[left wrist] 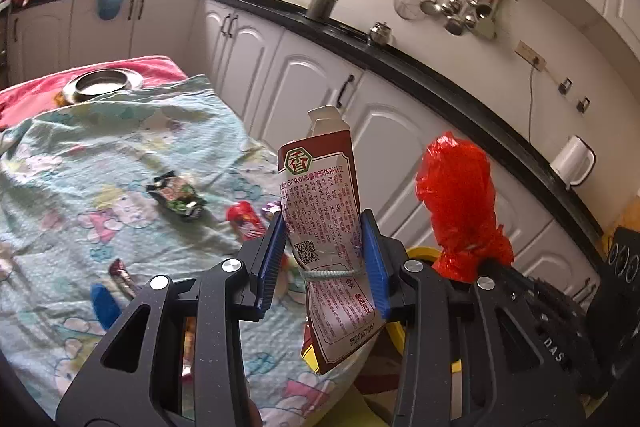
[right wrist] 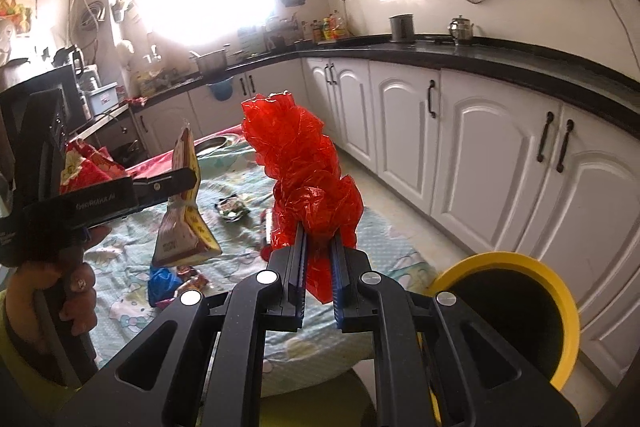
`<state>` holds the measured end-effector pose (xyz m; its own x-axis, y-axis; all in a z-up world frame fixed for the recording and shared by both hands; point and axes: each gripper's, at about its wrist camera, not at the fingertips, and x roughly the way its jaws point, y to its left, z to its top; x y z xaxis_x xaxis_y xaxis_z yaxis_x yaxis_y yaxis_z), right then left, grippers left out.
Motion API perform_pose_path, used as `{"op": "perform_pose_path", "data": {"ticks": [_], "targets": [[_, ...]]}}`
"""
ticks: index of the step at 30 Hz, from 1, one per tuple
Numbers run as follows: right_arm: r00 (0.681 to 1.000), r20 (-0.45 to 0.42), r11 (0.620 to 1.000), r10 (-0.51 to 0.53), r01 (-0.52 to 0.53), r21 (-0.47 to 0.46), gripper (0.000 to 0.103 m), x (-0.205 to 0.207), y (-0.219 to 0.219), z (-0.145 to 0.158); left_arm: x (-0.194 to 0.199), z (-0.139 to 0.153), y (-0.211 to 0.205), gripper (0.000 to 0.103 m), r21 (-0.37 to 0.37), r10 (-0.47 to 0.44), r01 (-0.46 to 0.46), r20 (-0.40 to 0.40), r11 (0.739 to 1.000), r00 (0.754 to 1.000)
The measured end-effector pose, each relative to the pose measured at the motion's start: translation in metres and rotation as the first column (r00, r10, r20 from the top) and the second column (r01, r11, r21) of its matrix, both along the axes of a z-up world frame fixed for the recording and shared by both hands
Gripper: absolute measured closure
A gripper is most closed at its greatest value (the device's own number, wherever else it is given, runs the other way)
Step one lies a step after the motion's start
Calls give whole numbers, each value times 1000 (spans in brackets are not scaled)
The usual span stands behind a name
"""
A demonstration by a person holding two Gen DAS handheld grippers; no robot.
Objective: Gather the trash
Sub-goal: 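Carry the carton and red bag with both grippers over the yellow bin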
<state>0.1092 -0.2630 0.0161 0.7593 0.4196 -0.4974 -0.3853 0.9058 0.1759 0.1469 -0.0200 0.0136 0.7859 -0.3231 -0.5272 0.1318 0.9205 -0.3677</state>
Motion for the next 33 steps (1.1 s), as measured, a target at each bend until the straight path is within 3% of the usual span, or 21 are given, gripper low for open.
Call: {"op": "perform_pose_path", "data": {"ticks": [12, 15, 23, 33], "targets": [[985, -46, 986, -169, 169, 3, 93, 0, -56, -10, 2, -3, -59, 73, 38, -118, 117, 11, 992, 993], [977, -55, 978, -208, 209, 5, 93, -2, -72, -14, 4, -7, -75, 73, 18, -167, 167, 1, 986, 986], [948, -86, 951, -307, 308, 6, 93, -8, -110, -29, 9, -19, -132, 73, 60, -270, 270, -6, 961, 963], [910, -168, 922, -379, 386, 12, 93, -10, -147, -60, 18, -39, -177, 72, 84, -340, 343, -48, 936, 939]]}}
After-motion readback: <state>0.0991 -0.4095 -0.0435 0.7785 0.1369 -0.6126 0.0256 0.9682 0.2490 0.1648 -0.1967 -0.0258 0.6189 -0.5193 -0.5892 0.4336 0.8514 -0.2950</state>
